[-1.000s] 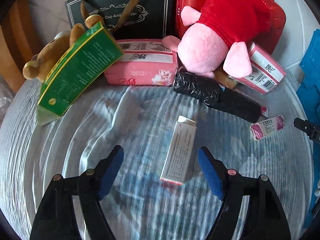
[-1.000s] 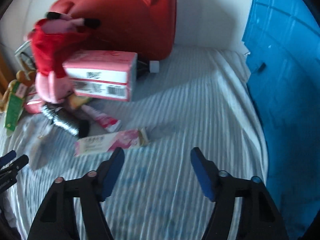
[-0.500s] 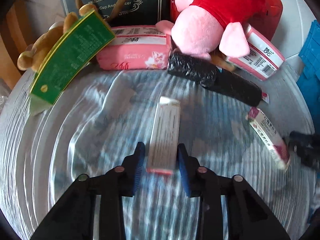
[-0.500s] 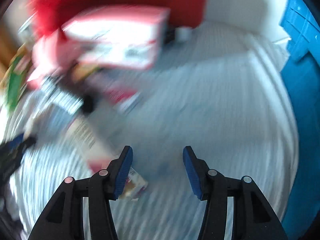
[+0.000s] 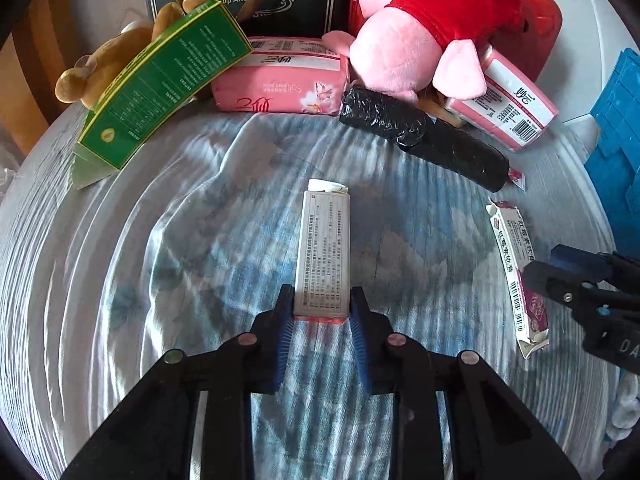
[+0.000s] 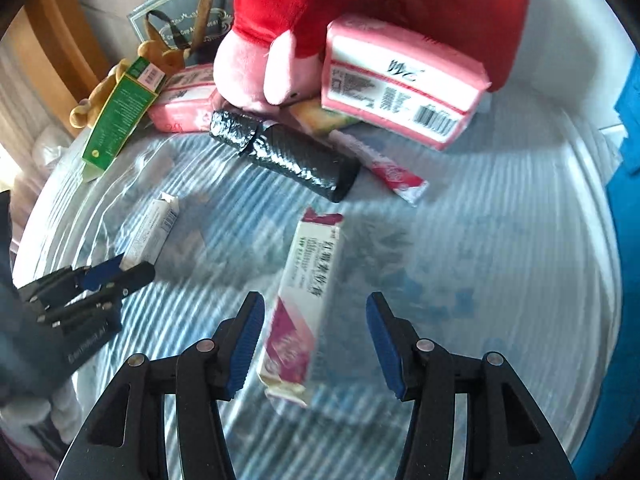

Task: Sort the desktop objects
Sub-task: 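Grasp the white tube box with the left gripper while the right grasps the pink-white ointment box, then carry both small boxes into the blue bin and open both grippers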

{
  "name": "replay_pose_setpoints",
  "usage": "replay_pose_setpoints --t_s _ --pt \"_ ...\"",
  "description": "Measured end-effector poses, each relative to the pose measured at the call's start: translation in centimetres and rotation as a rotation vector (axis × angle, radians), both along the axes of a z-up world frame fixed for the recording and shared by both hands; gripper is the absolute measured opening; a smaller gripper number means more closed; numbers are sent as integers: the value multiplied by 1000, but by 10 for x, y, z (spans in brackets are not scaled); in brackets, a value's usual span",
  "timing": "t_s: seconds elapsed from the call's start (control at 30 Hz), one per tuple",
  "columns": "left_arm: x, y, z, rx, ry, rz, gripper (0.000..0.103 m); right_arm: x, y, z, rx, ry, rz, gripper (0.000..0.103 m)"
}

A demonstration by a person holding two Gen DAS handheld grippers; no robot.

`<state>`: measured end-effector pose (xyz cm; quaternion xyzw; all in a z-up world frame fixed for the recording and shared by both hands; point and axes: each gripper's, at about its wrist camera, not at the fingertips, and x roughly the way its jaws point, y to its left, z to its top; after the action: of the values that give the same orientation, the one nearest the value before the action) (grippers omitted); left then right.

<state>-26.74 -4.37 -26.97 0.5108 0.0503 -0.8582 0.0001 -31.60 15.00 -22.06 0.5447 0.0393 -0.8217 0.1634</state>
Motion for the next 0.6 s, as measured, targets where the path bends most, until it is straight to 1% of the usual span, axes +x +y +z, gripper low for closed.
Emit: replay_pose_setpoints --t_s 0.07,0.1,0.13,0.2,0.27,0.33,0.37,0.4,0.43,0.5,0.53,0.6 --pt "4 0 2 5 3 1 26 -4 -4 -6 17 -14 -3 50" --pt "6 0 3 5 6 5 26 -4 -4 -10 14 -22 -5 47" --pt "9 1 5 -1 12 9 26 -5 -5 -13 12 -35 -8 35" --pt "19 0 15 -8 36 18 26 -1 -4 -11 3 -22 -14 33" --pt "31 -1 27 1 59 26 26 7 -4 -3 -1 1 -12 31" --pt "47 -1 43 10 94 30 26 17 -1 11 -15 35 -15 31" --pt "33 8 51 9 105 32 26 24 2 18 -23 50 -16 31" --pt "39 8 59 14 121 30 26 28 4 25 -29 63 -16 31" --pt "34 5 62 20 132 28 26 36 5 34 -38 80 -14 31" --pt "49 9 80 21 168 20 26 53 7 52 -54 113 -17 31" --pt "45 16 83 20 184 14 26 63 7 64 -62 138 -16 31" --pt "60 24 105 18 226 2 26 84 7 86 -76 190 -15 31"
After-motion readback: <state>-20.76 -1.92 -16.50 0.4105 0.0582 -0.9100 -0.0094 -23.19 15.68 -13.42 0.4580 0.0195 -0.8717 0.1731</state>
